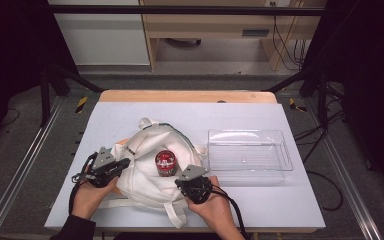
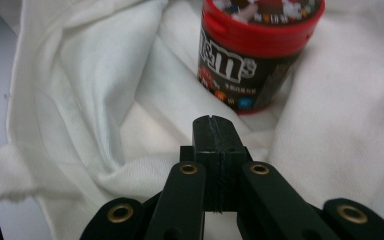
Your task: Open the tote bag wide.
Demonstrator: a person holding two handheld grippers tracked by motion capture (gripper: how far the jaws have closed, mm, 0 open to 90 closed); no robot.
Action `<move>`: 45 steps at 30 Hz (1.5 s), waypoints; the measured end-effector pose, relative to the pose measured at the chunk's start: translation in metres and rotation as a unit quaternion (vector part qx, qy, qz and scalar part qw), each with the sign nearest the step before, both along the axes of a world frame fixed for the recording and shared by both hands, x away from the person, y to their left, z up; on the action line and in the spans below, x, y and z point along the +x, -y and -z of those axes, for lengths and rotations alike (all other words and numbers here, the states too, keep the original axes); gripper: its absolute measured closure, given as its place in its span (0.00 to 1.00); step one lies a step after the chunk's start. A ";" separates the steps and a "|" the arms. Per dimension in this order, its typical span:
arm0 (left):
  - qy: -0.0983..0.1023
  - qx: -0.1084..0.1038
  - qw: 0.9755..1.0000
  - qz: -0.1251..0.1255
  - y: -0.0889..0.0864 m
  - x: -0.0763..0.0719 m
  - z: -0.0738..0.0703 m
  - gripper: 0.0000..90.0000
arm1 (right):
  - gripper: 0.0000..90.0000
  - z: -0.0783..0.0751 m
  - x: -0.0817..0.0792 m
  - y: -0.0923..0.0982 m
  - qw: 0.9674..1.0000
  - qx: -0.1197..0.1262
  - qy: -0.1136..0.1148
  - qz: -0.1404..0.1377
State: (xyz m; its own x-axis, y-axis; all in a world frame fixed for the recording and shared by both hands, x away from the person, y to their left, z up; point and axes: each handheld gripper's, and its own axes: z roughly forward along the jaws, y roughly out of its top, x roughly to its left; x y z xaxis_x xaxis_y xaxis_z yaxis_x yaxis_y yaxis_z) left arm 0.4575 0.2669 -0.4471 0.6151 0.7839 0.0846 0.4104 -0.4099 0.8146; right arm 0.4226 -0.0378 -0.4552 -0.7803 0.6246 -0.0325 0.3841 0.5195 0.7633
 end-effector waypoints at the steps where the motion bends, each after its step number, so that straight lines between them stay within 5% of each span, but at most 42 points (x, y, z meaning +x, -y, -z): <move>1: -0.005 -0.001 1.000 -0.004 -0.001 0.000 0.002 0.98 | 1.00 0.003 0.000 0.002 1.000 0.001 -0.004 0.003; 11: -0.026 0.035 0.999 -0.013 -0.002 -0.003 0.016 1.00 | 1.00 0.019 -0.001 0.006 1.000 0.005 -0.016 0.016; 17: -0.026 0.035 0.999 -0.018 -0.001 -0.003 0.017 1.00 | 1.00 0.019 -0.002 0.007 1.000 0.006 -0.015 0.018; 21: -0.018 0.032 0.999 -0.017 -0.001 -0.005 0.016 1.00 | 1.00 0.017 -0.002 0.006 1.000 0.007 -0.014 0.021; 27: 0.021 0.003 0.999 -0.030 -0.004 -0.013 0.007 0.92 | 0.99 -0.002 -0.005 0.004 0.999 0.028 0.006 0.019; 31: 0.044 -0.016 0.998 -0.041 -0.008 -0.020 0.001 0.84 | 0.89 -0.014 -0.005 -0.005 0.999 0.037 0.022 0.016; 32: 0.055 -0.017 0.997 -0.046 -0.008 -0.024 -0.001 0.81 | 0.77 -0.018 -0.003 -0.012 0.998 0.046 0.030 0.021; 36: 0.068 -0.013 0.996 -0.056 -0.008 -0.031 -0.003 0.72 | 0.58 -0.025 0.003 -0.021 0.997 0.048 0.044 0.030; 45: 0.072 -0.019 0.995 -0.074 -0.011 -0.033 -0.001 0.55 | 0.33 -0.031 0.025 -0.034 0.998 0.021 0.045 0.038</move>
State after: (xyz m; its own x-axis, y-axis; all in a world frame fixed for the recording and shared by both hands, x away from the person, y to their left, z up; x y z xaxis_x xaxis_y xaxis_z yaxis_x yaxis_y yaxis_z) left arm 0.4244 0.2779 -0.4460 0.4768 0.8689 0.1328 0.3419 -0.3226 0.8826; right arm 0.4473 -0.0039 -0.4243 -0.7260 0.6839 -0.0720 0.3501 0.4577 0.8173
